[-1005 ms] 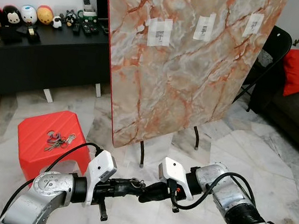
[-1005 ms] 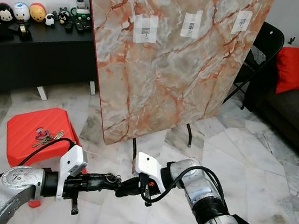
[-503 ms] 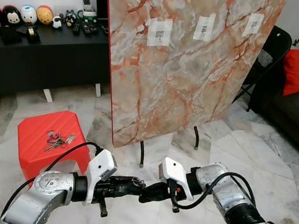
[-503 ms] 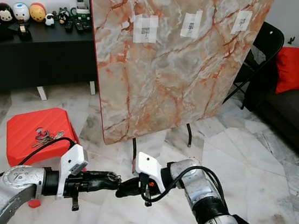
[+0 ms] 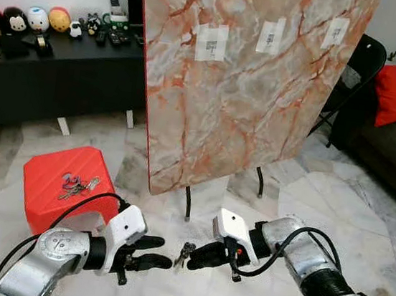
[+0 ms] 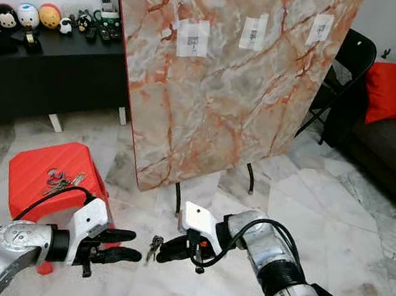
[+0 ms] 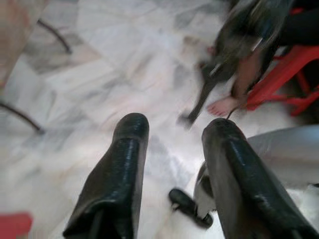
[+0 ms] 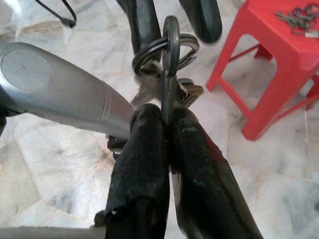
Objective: Hang keys on a hook
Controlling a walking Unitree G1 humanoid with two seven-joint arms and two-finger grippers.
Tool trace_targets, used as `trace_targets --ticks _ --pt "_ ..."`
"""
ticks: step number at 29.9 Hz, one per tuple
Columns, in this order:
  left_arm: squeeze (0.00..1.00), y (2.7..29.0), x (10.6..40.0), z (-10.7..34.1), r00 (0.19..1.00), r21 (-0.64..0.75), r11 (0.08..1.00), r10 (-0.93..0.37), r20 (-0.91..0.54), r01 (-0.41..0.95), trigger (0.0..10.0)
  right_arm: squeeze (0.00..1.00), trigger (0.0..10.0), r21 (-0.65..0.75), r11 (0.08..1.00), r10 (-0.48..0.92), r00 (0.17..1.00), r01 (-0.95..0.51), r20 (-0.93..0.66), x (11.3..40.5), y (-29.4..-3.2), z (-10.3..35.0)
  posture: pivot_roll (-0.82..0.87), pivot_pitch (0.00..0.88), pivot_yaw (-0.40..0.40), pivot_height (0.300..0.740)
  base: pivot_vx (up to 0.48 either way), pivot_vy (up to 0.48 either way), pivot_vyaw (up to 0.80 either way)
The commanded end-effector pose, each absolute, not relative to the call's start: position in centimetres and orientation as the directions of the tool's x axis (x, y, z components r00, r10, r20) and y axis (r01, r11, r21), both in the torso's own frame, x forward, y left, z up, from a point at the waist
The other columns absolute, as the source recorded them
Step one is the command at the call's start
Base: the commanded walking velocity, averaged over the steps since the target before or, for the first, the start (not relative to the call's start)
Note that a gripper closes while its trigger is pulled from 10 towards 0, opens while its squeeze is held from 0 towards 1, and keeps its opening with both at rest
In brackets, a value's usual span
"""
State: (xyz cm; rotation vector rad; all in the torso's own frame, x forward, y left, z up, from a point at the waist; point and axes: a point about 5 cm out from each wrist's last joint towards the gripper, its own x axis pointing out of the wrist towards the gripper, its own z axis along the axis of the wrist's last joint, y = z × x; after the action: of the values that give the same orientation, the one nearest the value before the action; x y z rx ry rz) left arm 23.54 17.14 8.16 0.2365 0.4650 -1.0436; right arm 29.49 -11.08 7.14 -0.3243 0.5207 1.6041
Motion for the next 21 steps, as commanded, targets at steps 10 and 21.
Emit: trace_targets --ticks 10,21 --pt "0.00 21.7 24.6 5.4 0.679 0.043 0.768 -0.537 -0.500 0.638 10.0 0.00 0.0 0.140 0.036 0.849 -0.043 -0.989 -0.527 29.7 -13.9 7.5 0.09 0.000 -0.086 0.740 0.000 0.000 0.00" --pt "0.00 24.4 24.4 1.5 0.778 0.106 0.922 -0.249 -0.576 0.373 10.0 0.00 0.0 0.201 0.414 0.824 0.273 -0.888 -0.497 30.1 -19.7 6.4 0.08 0.000 -0.090 0.740 0.000 0.000 0.00"
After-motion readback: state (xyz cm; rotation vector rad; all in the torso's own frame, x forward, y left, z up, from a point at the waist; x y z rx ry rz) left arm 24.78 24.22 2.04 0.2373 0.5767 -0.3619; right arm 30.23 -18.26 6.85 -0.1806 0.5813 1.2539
